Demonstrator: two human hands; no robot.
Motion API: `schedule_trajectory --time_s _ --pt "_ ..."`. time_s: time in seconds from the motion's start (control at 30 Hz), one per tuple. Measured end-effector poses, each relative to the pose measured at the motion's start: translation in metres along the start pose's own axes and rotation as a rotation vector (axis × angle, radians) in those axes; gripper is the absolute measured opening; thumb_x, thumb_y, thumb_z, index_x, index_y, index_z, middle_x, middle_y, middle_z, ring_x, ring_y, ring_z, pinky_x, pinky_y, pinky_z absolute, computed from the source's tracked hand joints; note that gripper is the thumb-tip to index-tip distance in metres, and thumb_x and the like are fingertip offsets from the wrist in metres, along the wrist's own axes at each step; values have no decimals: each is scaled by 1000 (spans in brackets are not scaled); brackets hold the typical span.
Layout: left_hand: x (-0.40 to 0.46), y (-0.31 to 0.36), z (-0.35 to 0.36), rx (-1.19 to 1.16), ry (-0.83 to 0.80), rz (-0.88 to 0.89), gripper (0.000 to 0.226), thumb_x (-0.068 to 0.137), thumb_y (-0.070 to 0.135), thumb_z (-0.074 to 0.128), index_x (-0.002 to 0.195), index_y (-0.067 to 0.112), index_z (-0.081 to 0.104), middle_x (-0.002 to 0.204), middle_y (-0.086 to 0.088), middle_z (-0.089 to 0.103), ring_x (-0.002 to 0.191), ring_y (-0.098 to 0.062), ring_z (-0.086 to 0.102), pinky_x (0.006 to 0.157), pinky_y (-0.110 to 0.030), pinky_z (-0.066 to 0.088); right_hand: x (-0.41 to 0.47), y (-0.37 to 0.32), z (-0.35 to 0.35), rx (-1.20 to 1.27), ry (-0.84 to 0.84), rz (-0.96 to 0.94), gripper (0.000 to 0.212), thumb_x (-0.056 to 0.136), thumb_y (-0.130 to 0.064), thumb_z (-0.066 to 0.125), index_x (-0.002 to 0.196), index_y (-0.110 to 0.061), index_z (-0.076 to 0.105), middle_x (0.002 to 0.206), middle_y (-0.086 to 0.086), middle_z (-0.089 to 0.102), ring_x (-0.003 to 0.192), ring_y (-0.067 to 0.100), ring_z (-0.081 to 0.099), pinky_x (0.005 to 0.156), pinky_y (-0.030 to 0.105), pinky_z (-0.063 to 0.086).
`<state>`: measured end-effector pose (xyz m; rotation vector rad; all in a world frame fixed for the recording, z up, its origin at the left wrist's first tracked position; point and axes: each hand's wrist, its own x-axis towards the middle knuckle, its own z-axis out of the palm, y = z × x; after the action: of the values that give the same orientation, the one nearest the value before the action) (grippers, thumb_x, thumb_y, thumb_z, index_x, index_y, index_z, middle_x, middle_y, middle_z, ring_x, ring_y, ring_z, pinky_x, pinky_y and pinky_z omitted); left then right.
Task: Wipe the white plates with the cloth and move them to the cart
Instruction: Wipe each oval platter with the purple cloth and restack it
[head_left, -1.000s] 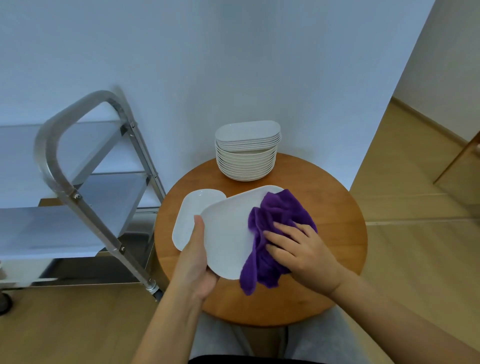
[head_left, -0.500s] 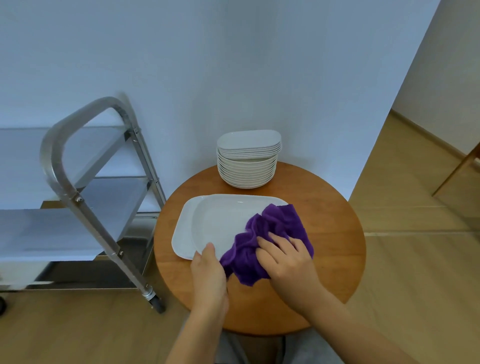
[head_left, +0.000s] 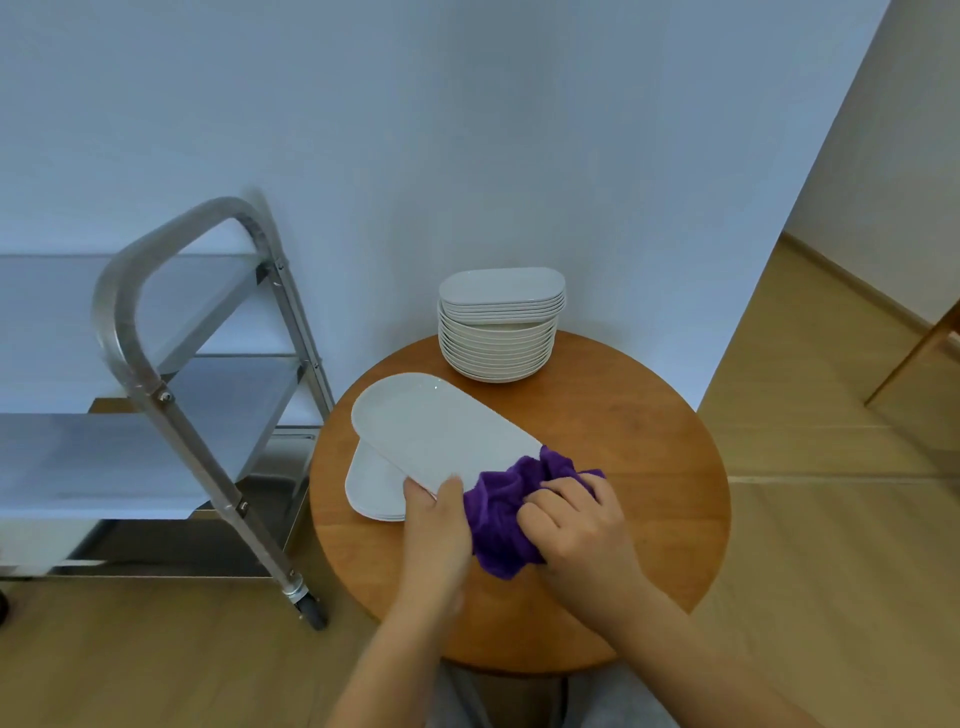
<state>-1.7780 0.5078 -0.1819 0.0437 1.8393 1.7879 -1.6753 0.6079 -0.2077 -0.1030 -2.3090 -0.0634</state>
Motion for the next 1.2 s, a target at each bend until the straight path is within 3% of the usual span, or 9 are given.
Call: schedule_trajectory --time_s 0.23,0.33,0.53,0.67,0.73,0.83,0.93,1.03,1.2 --pt "4 1 -36 40 -275 0 17 98 15 44 107 28 49 105 -1 65 92 -22 64 62 -28 56 -20 17 -13 62 -133 -152 9 78 -23 64 80 -20 73 92 -4 73 93 19 69 84 36 52" --pt "7 0 -49 131 -411 -43 18 96 19 48 110 30 50 104 1 67 92 -20 66 61 -26 56 -26 31 -18 84 -302 -215 28 61 -20 84 87 -22 74 102 -4 73 103 21 67 84 37 54" --pt "19 -7 -49 -61 -310 -148 14 88 21 58 99 26 52 92 -6 69 77 -23 71 54 -33 57 -24 19 -25 241 -471 -26 57 52 -26 92 105 -21 72 117 -3 68 115 18 59 89 35 50" --pt "26 3 -50 59 -470 -306 64 80 72 33 106 18 57 85 -16 73 74 -30 71 69 -42 60 -8 11 -35 824 -462 520 29 71 -12 80 97 -22 70 93 -16 70 93 -12 58 82 11 44" --pt "29 4 -48 239 -429 -275 89 68 84 21 104 13 62 83 -16 73 70 -27 71 61 -34 58 7 17 -41 1097 -358 796 23 70 -12 78 89 -20 68 80 -6 72 74 1 66 66 14 49" --pt "30 -6 -46 442 -73 -38 72 71 75 42 104 14 60 96 -10 69 82 -23 67 75 -39 57 20 28 -40 1489 -45 1138 29 64 -10 71 92 -13 67 81 4 74 72 18 70 60 23 55" --pt "29 -22 -45 -21 -201 -106 78 63 56 71 127 16 49 116 -7 64 105 -25 61 93 -48 49 27 31 -33 1767 126 1333 31 70 -9 65 101 -11 65 88 8 74 74 21 71 59 28 57" --pt "25 -25 -43 -749 -496 -261 69 66 29 82 128 17 54 125 -14 62 112 -36 61 85 -55 52 25 26 -22 1821 99 1426 31 74 -15 66 105 -13 66 94 10 74 78 23 72 60 32 58" --pt "19 -17 -40 -821 -509 -198 54 79 38 58 129 18 54 125 -13 63 109 -33 63 76 -49 57 11 32 -12 1461 -20 1525 28 82 -29 66 106 -15 63 78 1 73 69 18 70 58 31 54"
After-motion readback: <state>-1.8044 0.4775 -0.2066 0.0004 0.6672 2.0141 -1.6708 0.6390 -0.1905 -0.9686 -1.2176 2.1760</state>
